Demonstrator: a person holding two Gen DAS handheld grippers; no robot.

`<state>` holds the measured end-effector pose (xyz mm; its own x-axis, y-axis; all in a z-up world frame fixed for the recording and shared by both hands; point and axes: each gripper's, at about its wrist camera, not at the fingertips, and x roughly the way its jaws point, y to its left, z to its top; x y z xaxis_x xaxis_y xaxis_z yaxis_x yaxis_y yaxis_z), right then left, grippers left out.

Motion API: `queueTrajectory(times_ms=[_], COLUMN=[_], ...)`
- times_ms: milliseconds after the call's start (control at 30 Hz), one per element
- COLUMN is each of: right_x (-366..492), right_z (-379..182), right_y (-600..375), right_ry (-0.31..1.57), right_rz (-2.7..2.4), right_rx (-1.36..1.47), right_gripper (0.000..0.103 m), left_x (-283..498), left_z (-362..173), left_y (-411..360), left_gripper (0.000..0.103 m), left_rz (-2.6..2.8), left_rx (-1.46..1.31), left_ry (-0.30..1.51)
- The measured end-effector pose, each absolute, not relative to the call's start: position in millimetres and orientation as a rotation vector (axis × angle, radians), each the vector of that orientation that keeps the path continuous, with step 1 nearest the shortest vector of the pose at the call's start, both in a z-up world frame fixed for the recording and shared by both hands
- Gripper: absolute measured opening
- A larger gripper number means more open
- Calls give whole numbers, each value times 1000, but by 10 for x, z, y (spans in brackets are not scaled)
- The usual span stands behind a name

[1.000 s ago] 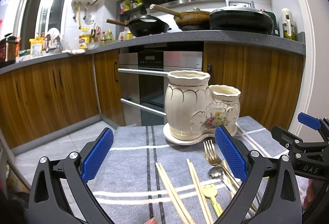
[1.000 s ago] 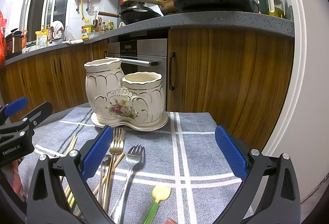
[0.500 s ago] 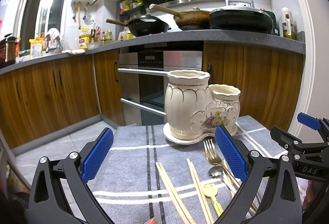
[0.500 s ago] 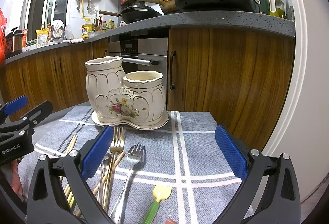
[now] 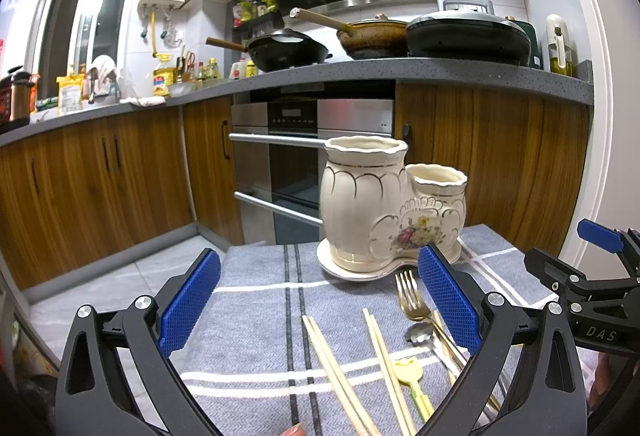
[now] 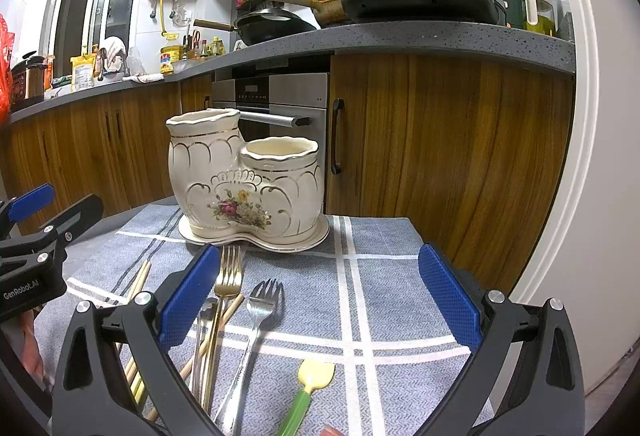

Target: Organize utensils

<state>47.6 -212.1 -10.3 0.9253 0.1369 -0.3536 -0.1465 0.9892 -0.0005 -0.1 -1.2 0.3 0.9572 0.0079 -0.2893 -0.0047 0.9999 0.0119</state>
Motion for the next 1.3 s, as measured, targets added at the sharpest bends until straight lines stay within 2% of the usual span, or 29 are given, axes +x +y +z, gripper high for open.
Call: queueTrajectory(times_ms=[933,1300], right_x=[487,474], right_z=[-148,-170], right_y=[-2092,-2390], right_ry=[374,449], right_rz=[149,194], right_rx=[-30,45], right_gripper=[98,98], left_x=[-31,23], left_z=[44,-9], left_y=[-24,207], left_gripper=[98,98], left_rz=[7,36], left_rx=[15,15], left_ry=[299,352])
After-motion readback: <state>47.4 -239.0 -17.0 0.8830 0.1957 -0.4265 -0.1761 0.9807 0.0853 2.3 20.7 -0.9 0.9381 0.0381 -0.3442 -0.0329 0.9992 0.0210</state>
